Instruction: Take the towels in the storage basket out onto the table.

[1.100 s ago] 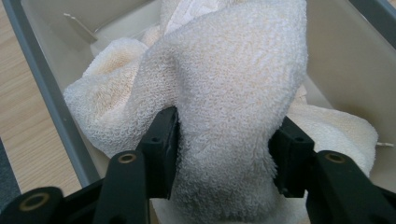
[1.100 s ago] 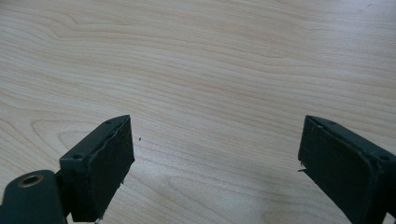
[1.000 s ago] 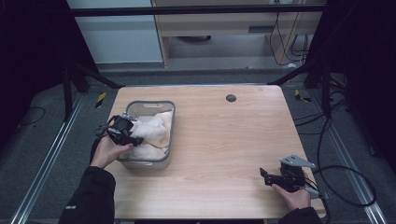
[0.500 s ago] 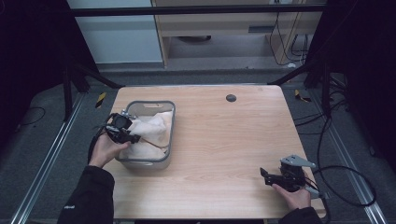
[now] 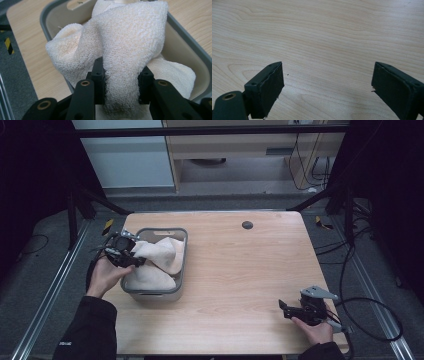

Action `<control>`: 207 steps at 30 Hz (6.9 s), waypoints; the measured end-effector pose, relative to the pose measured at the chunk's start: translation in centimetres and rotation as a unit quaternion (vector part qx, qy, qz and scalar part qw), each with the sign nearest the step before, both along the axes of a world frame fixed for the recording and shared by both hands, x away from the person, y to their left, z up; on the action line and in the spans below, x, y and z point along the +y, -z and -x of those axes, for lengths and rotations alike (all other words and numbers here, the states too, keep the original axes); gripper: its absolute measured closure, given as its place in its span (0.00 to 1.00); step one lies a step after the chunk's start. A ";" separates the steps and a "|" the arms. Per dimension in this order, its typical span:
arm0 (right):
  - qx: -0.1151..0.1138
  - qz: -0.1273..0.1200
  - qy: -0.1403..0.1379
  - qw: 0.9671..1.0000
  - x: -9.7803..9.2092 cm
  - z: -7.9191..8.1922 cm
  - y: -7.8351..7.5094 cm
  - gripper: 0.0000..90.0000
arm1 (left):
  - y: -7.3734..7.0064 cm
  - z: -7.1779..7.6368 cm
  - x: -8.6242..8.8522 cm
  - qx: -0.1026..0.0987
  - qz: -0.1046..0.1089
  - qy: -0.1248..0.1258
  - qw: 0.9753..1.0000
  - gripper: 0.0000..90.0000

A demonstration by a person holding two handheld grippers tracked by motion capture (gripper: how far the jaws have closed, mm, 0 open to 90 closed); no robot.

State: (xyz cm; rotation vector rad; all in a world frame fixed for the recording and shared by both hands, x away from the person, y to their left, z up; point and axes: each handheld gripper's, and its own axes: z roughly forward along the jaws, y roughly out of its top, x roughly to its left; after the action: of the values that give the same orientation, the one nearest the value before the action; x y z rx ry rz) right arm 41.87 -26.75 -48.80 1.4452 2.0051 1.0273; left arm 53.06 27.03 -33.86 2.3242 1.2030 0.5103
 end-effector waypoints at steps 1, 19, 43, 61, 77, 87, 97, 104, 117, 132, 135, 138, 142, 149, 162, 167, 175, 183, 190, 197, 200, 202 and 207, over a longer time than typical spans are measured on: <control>0.001 0.001 0.000 1.000 0.0 0.0 0.0 0.12 | -0.4 0.0 0.1 -0.001 -0.001 0.001 1.000 0.74; 0.000 0.001 -0.001 1.000 0.0 0.0 0.0 0.12 | -5.9 1.4 0.2 -0.022 -0.005 0.022 1.000 0.75; -0.001 0.005 -0.001 1.000 0.0 0.0 0.0 0.12 | -10.4 4.6 1.0 -0.059 0.010 0.043 0.997 0.75; 0.000 0.004 -0.001 1.000 0.0 0.0 0.0 0.12 | -11.9 6.2 1.4 -0.067 0.016 0.062 0.996 0.75; -0.005 0.010 0.000 1.000 -0.1 0.0 0.0 0.12 | -12.7 6.9 -2.1 -0.081 0.025 0.114 0.990 0.75; -0.008 0.013 0.000 1.000 -0.2 0.2 -0.1 0.12 | -12.4 6.6 -5.3 -0.077 0.022 0.147 0.986 0.75; -0.010 0.010 0.000 1.000 -0.3 0.4 -0.3 0.12 | -12.0 6.1 -8.9 -0.075 0.027 0.179 0.981 0.75; -0.011 0.010 0.000 1.000 -0.3 0.5 -0.3 0.12 | -11.5 5.7 -12.0 -0.074 0.031 0.205 0.975 0.75; -0.018 0.015 -0.001 1.000 -0.4 0.6 -0.4 0.12 | -10.1 4.3 -15.9 -0.060 0.026 0.237 0.969 0.75; -0.015 0.022 0.006 1.000 -0.5 0.7 -0.4 0.13 | -7.7 2.5 -20.6 -0.038 0.002 0.257 0.966 0.75; -0.015 0.023 0.006 1.000 -0.6 0.7 -0.5 0.13 | -7.2 2.1 -21.2 -0.036 0.004 0.259 0.965 0.75; -0.016 0.024 0.007 1.000 -0.6 0.8 -0.5 0.13 | -6.6 1.9 -21.7 -0.036 0.003 0.259 0.965 0.75; -0.016 0.026 0.007 1.000 -0.6 0.8 -0.4 0.13 | -5.5 1.6 -22.4 -0.030 0.006 0.257 0.966 0.75; -0.016 0.029 0.008 0.999 -0.6 0.7 -0.4 0.13 | -3.6 1.0 -23.2 -0.018 0.005 0.254 0.967 0.75; -0.007 0.034 0.007 0.999 -0.4 0.7 -0.3 0.13 | 0.1 0.7 -23.7 0.003 0.000 0.251 0.968 0.74; -0.009 0.037 0.006 0.999 -0.4 0.6 -0.2 0.13 | 1.2 0.8 -23.8 0.010 -0.003 0.252 0.968 0.74; -0.007 0.039 0.004 0.999 -0.4 0.6 -0.2 0.13 | 3.0 0.8 -23.6 0.023 -0.001 0.246 0.969 0.74; -0.006 0.041 0.004 0.999 -0.4 0.6 -0.1 0.13 | 4.4 0.9 -23.3 0.029 0.002 0.247 0.969 0.74; -0.005 0.041 0.003 0.999 -0.4 0.6 -0.1 0.12 | 5.6 1.1 -23.1 0.032 0.007 0.247 0.968 0.73; -0.002 0.044 0.001 0.999 -0.3 0.6 -0.1 0.12 | 6.4 1.5 -22.9 0.029 0.013 0.248 0.968 0.71; -0.002 0.044 0.002 0.999 -0.3 0.6 0.0 0.12 | 6.6 1.6 -22.7 0.027 0.014 0.247 0.968 0.68; -0.001 0.045 0.002 0.999 -0.3 0.6 0.0 0.12 | 6.7 1.7 -22.4 0.025 0.020 0.247 0.969 0.66; -0.001 0.044 0.003 0.999 -0.3 0.6 0.0 0.12 | 6.7 1.8 -22.1 0.022 0.026 0.245 0.969 0.59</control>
State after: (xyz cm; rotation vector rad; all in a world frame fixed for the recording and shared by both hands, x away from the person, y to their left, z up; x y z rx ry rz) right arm 41.32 -27.04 -48.77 1.4029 2.0179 0.9250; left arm 51.25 4.95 -40.51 2.4765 0.6085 0.2473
